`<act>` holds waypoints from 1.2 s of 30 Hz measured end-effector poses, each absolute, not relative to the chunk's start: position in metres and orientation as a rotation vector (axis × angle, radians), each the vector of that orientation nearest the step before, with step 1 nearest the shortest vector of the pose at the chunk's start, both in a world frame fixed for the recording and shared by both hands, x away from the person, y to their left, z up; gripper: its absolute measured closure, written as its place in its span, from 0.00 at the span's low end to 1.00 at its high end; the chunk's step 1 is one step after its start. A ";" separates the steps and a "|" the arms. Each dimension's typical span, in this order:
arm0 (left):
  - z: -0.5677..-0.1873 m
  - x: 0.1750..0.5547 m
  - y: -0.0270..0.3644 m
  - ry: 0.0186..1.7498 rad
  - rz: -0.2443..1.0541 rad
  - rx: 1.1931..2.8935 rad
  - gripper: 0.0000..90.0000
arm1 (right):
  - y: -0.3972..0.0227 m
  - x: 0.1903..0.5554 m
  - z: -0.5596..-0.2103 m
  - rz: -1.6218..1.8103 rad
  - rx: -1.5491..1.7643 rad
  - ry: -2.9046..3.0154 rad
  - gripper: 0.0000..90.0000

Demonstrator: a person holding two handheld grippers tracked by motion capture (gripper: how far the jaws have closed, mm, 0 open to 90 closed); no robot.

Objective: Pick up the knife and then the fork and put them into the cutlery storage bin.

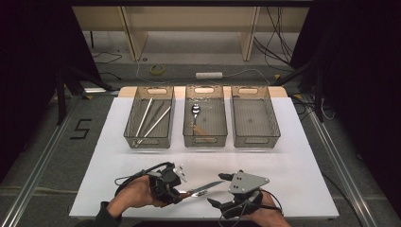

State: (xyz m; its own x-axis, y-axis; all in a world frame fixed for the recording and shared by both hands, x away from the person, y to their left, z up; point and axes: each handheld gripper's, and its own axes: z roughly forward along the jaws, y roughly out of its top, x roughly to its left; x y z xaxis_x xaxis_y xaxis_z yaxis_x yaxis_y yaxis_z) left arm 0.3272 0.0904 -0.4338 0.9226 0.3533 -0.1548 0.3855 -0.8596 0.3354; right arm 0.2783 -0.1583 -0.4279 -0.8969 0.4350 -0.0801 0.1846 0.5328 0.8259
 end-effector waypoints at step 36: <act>-0.423 0.332 0.067 0.509 -0.229 2.732 0.84 | -0.117 0.270 -0.452 0.929 0.101 2.478 0.51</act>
